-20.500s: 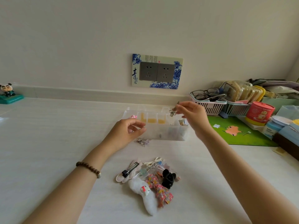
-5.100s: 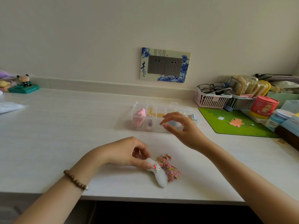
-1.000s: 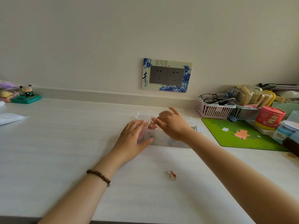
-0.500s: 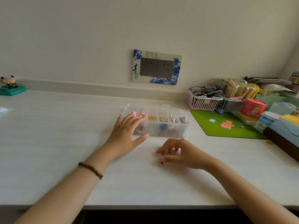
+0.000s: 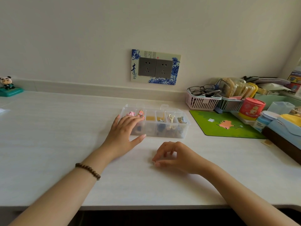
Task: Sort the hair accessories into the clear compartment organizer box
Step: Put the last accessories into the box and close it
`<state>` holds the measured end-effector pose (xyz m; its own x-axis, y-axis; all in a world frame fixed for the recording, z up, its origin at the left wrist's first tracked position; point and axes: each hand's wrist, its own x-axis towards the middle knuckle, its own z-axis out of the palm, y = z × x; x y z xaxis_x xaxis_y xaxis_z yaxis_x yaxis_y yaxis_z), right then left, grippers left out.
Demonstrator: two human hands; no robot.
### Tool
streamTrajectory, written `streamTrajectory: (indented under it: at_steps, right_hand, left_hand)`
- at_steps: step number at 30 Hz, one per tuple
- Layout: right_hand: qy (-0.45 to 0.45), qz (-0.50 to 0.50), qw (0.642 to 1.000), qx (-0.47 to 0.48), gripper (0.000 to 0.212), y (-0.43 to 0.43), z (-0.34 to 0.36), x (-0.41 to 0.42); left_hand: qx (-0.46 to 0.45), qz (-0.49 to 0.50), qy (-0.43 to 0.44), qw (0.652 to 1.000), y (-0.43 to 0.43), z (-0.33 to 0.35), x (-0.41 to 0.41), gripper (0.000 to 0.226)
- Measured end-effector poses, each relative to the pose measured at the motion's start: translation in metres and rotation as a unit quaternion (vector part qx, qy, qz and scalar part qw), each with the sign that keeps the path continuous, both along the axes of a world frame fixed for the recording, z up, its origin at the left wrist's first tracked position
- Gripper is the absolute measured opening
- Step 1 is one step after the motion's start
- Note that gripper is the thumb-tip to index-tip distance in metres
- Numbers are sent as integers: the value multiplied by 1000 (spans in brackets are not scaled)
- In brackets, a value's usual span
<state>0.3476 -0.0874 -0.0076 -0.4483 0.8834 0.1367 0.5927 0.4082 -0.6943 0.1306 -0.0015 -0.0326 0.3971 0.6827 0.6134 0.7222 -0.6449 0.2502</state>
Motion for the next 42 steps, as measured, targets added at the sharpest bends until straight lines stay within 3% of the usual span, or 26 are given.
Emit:
streamTrajectory:
  at_steps: [7, 12, 19, 23, 25, 30, 32, 35, 37, 39, 42]
  right_hand:
    - [-49, -50, 996, 57, 18, 9, 1, -1]
    - [-17, -59, 997, 55, 16, 12, -4, -3]
    - [85, -70, 990, 86, 20, 19, 6, -6]
    - [205, -152, 954, 157, 16, 53, 41, -4]
    - [197, -193, 944, 181, 16, 74, 51, -1]
    - [107, -211, 963, 130, 23, 104, 48, 9]
    - [144, -249, 943, 166, 22, 105, 47, 17]
    - [178, -320, 911, 190, 32, 102, 35, 31]
    - [199, -347, 906, 134, 51, 104, 23, 37]
    - [260, -348, 900, 37, 62, 105, 16, 39]
    - [390, -313, 860, -99, 62, 107, 11, 43]
  left_hand:
    - [-7, -1, 2, 1000, -1, 1, 0, 60]
    - [-7, -2, 1, 1000, -2, 1, 0, 61]
    - [-5, -2, -3, 1000, -1, 0, 0, 59]
    - [-7, 1, 8, 1000, 1, 0, 0, 57]
    - [-12, -1, 6, 1000, 0, 1, 0, 57]
    - [-9, -15, -6, 1000, -3, 2, -1, 56]
    - [5, -25, -33, 999, -3, 6, 0, 53]
    - [30, -32, -158, 986, 1, 21, 2, 50]
    - [-21, -17, -250, 968, 5, 33, 4, 49]
    - [-149, 16, -321, 935, 14, 40, 4, 60]
    - [-341, 29, -392, 854, 33, 46, 3, 77]
